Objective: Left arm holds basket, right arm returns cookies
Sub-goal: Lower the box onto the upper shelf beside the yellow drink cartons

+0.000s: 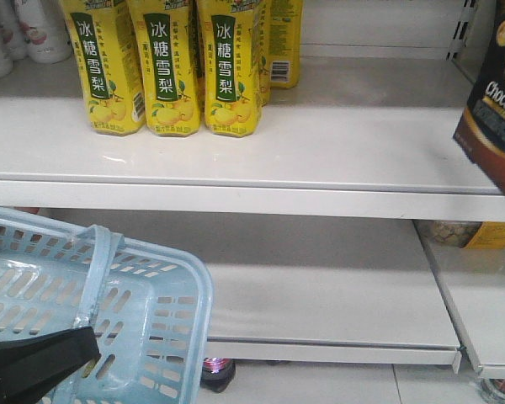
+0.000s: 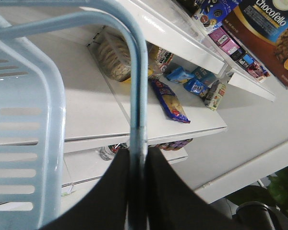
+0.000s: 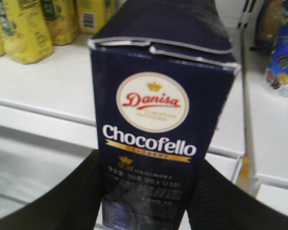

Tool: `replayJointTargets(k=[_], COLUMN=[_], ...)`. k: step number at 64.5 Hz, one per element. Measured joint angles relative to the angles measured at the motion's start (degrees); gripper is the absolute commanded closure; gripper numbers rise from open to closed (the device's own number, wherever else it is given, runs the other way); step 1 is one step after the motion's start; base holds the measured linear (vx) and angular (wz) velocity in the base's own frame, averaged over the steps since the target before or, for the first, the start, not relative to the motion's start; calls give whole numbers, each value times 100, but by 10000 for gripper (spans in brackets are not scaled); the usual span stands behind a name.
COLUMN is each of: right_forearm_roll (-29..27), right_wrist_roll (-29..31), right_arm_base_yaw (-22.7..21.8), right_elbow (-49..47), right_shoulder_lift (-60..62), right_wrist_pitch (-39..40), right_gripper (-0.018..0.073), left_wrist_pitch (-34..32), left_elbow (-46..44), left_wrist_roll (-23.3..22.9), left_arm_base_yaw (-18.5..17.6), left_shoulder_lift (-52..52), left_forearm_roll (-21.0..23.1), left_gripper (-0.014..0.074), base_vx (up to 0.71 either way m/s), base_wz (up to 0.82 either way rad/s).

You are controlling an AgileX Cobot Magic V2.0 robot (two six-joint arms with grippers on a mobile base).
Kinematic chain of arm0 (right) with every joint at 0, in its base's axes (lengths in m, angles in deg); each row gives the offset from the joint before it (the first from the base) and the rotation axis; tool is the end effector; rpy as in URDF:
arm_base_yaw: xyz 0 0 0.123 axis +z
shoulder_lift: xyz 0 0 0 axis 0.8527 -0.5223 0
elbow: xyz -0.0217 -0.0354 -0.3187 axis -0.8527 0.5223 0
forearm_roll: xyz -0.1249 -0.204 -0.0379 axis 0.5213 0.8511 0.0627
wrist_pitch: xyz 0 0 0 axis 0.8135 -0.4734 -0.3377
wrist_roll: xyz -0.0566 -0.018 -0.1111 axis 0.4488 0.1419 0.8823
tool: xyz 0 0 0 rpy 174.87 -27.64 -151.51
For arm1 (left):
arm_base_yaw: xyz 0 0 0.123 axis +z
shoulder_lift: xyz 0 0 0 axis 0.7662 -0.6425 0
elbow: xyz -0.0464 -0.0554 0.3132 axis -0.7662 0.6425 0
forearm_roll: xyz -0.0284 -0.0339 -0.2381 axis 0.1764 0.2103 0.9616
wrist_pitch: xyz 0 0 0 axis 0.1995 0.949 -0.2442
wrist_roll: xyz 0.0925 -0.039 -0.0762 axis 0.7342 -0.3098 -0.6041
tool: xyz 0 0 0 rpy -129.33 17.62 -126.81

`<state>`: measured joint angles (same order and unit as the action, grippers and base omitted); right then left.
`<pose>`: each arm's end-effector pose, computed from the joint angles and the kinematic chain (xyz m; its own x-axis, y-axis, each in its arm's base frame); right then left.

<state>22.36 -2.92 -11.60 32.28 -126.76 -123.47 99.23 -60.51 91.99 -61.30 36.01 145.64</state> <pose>0.1023 0.0047 0.4240 -0.3381 -0.0849 -0.9373 -0.1777 0.9838 -0.0250 0.0744 -0.0975 0.2912 -0.6755 -0.3515 -0.6482 0.4301 0.5262 -0.7336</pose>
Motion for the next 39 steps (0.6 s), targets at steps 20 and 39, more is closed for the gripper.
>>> replayJointTargets(k=[20,39], right_forearm_roll=[1313,1595], right_wrist_roll=[-830,-1577], right_arm_base_yaw=[0,0], right_elbow=[0,0], right_shoulder_lift=[-707,-1345], right_wrist_pitch=[185,615], right_gripper=[563,563], left_wrist_pitch=[0,6], left_elbow=[0,0], left_wrist_roll=[0,0], left_arm_base_yaw=[0,0], left_shoulder_lift=[0,0], left_forearm_roll=[0,0], left_gripper=[603,603], base_vx=[0,0], base_wz=[0,0])
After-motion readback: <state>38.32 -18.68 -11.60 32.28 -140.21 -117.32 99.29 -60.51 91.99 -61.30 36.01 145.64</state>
